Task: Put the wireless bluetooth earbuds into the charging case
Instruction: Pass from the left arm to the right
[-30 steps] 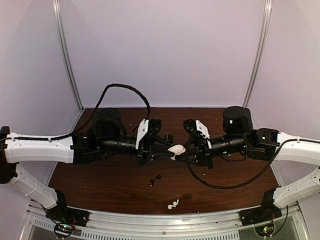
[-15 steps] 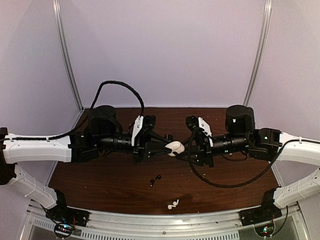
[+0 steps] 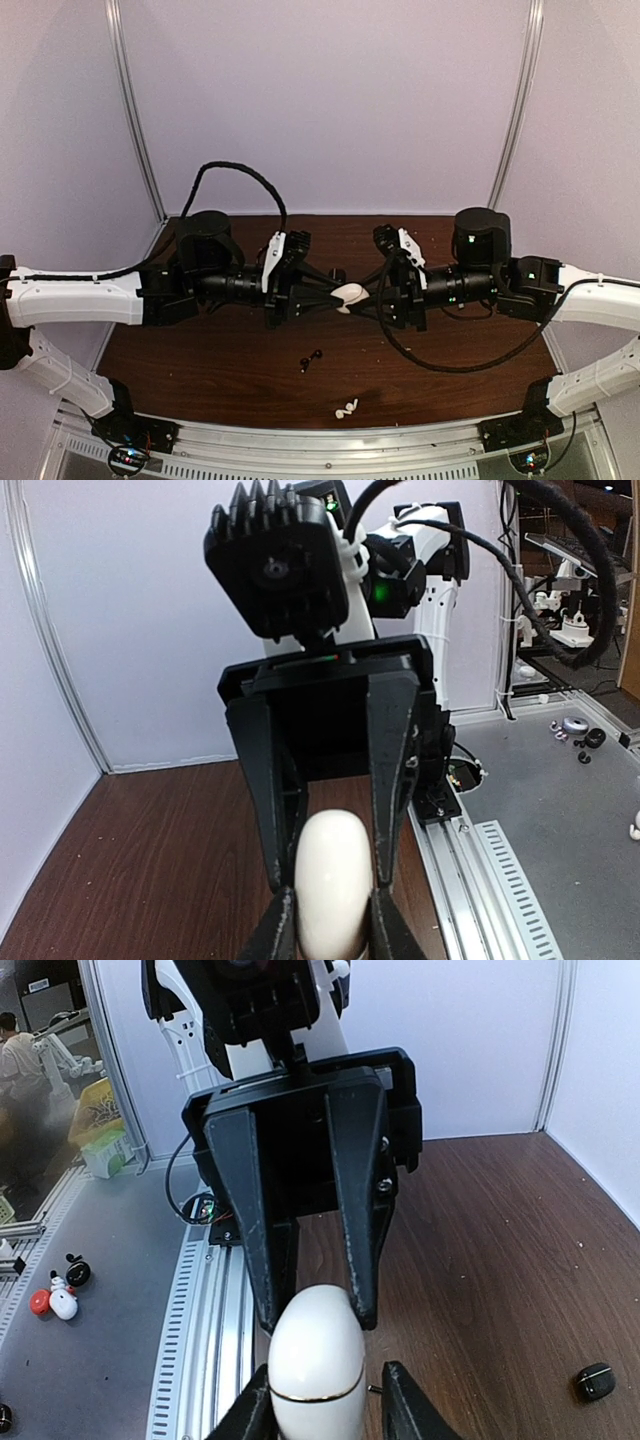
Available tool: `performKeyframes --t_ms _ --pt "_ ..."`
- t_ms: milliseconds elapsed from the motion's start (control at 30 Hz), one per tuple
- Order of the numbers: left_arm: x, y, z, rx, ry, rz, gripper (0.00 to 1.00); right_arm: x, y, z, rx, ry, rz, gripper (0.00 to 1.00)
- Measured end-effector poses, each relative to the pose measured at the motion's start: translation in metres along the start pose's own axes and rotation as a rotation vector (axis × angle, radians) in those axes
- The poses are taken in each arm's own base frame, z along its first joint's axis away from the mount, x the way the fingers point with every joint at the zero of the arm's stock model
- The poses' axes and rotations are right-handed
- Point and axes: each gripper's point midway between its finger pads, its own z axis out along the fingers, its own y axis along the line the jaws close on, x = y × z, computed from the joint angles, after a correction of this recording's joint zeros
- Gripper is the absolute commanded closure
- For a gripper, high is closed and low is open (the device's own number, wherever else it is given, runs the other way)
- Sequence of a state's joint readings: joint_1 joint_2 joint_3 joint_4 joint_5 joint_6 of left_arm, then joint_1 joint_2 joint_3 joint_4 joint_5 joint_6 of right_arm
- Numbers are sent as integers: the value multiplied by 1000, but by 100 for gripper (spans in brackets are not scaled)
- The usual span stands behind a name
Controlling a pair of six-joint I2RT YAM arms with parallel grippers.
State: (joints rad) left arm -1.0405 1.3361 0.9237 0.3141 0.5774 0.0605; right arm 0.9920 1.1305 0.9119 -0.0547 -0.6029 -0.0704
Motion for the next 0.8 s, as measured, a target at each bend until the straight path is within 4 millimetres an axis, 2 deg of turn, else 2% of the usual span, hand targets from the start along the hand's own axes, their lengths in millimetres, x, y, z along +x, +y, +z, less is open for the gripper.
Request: performKeyframes --t_ms 100,200,367,733,767,800 --pt "0 0 0 -2 0 0 97 1 0 1 -4 1 6 74" --pt "0 1 0 -4 -6 -3 97 1 0 1 -2 2 6 62" --pt "1 0 -3 -11 -13 2 98 3 -1 2 -3 9 19 60" --pt "-4 0 -4 -18 -33 5 98 5 -1 3 -6 13 24 72" --pt "-4 1 -4 -19 -33 4 98 4 -1 3 -7 12 24 69" --pt "-4 1 -4 -20 -33 4 98 4 0 3 -7 13 24 61"
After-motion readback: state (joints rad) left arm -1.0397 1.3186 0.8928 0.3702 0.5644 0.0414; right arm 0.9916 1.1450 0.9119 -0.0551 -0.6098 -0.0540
